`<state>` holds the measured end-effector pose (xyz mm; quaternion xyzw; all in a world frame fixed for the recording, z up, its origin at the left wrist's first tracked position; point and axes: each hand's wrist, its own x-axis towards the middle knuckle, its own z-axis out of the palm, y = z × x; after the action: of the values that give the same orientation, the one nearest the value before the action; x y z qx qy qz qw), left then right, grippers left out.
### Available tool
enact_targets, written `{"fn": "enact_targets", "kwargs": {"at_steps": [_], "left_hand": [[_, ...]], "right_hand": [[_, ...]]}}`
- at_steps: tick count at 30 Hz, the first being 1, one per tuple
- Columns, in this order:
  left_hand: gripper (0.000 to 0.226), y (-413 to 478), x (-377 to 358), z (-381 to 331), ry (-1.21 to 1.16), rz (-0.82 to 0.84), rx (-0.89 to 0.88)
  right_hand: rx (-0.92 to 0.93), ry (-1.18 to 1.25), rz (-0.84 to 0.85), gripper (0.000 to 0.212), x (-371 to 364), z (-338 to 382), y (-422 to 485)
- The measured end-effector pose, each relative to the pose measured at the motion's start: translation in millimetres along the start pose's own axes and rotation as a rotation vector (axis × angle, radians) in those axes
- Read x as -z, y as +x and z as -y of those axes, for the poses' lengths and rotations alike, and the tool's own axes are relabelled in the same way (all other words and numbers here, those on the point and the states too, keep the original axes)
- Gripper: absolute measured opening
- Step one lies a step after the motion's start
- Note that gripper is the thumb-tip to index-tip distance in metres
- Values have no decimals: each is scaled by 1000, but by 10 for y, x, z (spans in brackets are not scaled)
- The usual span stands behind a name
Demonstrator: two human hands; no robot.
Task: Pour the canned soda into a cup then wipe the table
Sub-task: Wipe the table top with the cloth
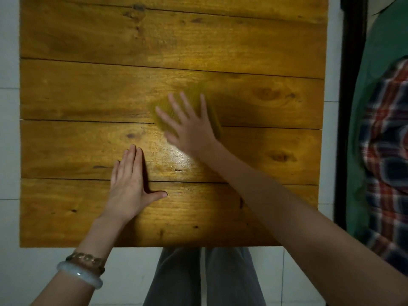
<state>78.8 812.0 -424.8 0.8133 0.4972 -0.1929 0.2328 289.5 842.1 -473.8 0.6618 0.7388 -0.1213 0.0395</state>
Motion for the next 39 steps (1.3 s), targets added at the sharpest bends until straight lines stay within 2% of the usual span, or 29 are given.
{"fn": "enact_targets", "kwargs": {"at_steps": [4, 7, 10, 14, 17, 20, 22, 25, 29, 32, 35, 39], "left_hand": [[129, -18, 4, 15, -17, 4, -13], [128, -26, 16, 15, -22, 4, -13], [129, -13, 21, 10, -11, 9, -6], [129, -17, 18, 5, -13, -3, -7], [130, -25, 25, -1, -21, -10, -3], [129, -26, 27, -9, -35, -19, -6], [126, -36, 32, -5, -47, -28, -15], [124, -83, 35, 61, -27, -19, -9], [122, -161, -7, 117, -15, -8, -17], [120, -174, -23, 83, -24, -13, -32], [121, -135, -30, 32, -22, -7, -40], [125, -111, -59, -4, 11, 20, -32]], "right_hand": [[270, 44, 24, 59, -235, 188, -1028], [304, -61, 75, 62, -280, -151, -1581], [172, -93, 84, 64, -206, -642, -1698], [-136, -80, 63, 59, -51, -1084, -1279], [-337, -11, -8, 60, 74, -1019, -606], [-394, 55, -4, 65, 130, -661, -22], [-326, 29, -21, 64, 127, -374, 159], [-75, -26, -11, 62, -5, -25, -18], [252, 24, 3, 61, -248, 195, -972], [300, -51, 41, 62, -333, -60, -1614], [195, -84, 59, 62, -261, -521, -1769], [-107, -66, 13, 58, -113, -1005, -1320]]}}
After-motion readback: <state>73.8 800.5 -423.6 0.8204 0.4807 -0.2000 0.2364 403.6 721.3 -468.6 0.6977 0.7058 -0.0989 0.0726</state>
